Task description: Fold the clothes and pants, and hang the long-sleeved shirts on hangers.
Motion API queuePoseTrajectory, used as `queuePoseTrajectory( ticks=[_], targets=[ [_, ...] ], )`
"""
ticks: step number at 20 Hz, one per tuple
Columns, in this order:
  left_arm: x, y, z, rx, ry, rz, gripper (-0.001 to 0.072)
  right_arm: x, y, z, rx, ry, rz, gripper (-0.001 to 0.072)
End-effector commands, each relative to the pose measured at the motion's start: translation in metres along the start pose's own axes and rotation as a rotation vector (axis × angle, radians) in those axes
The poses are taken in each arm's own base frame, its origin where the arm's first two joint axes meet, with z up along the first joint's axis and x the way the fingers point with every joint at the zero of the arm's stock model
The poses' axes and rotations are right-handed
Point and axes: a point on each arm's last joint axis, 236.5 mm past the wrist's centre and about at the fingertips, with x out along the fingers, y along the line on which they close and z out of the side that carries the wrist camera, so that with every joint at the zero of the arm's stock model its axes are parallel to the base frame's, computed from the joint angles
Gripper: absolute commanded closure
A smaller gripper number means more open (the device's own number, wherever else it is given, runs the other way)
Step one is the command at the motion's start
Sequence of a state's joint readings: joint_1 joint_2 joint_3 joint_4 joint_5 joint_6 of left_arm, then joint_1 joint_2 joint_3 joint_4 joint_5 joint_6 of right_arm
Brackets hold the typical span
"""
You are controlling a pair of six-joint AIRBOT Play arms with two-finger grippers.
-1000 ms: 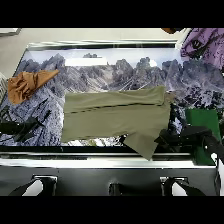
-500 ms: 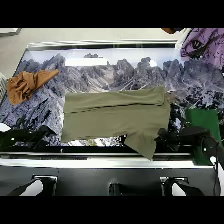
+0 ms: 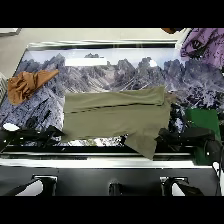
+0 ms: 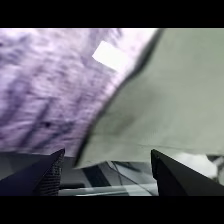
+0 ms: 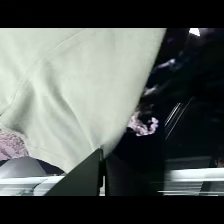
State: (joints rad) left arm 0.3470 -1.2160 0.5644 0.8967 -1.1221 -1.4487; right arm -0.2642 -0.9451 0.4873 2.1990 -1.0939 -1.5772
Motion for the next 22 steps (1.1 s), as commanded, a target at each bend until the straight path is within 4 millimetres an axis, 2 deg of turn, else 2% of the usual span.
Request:
queuePoseTrajectory(
  ticks=[1, 2, 3, 5, 7, 10, 12, 15, 17, 19, 22],
  targets=[
    [0.015, 0.002, 0.0, 0.018, 0.016, 0.021, 0.0115, -0.005, 0.004, -0.001, 0.013, -0.015, 0.008, 0.0685],
    [0.018, 0.002, -0.001, 0.02, 0.024, 0.025, 0.0115, -0.006, 0.005, -0.002, 0.013, -0.013, 0.009, 0.0685],
    [0.021, 0.002, -0.003, 0.021, 0.034, 0.029, 0.0154, -0.007, 0.005, -0.002, 0.011, -0.016, 0.01, 0.0685],
    [0.021, 0.002, -0.003, 0.023, 0.037, 0.029, 0.069, -0.01, 0.007, -0.002, 0.004, -0.027, 0.014, 0.0685],
    [0.015, -0.005, -0.001, 0.04, 0.036, 0.019, 0.069, -0.015, 0.011, -0.004, -0.011, -0.032, 0.021, 0.0686],
    [-0.011, -0.017, 0.001, 0.075, 0.012, 0.026, 0.0692, -0.032, 0.02, -0.018, -0.04, -0.017, 0.027, 0.0687],
    [-0.032, -0.012, -0.001, 0.058, -0.04, 0.086, 0.0692, -0.047, 0.023, -0.037, -0.018, 0.003, 0.018, 0.0688],
    [-0.063, 0.001, -0.017, 0.053, -0.111, 0.184, 0.0692, -0.072, 0.028, -0.073, -0.003, 0.015, 0.017, 0.0688],
    [-0.08, -0.004, -0.028, 0.096, -0.159, 0.189, 0.0692, -0.091, 0.032, -0.089, -0.037, -0.01, 0.014, 0.0688],
    [-0.09, -0.015, -0.026, 0.125, -0.225, 0.164, 0.0692, -0.109, 0.035, -0.087, -0.076, -0.07, -0.007, 0.0689],
    [-0.092, -0.027, -0.008, 0.174, -0.285, 0.152, 0.0692, -0.122, 0.044, -0.057, -0.126, -0.14, -0.025, 0.0689]
  ],
)
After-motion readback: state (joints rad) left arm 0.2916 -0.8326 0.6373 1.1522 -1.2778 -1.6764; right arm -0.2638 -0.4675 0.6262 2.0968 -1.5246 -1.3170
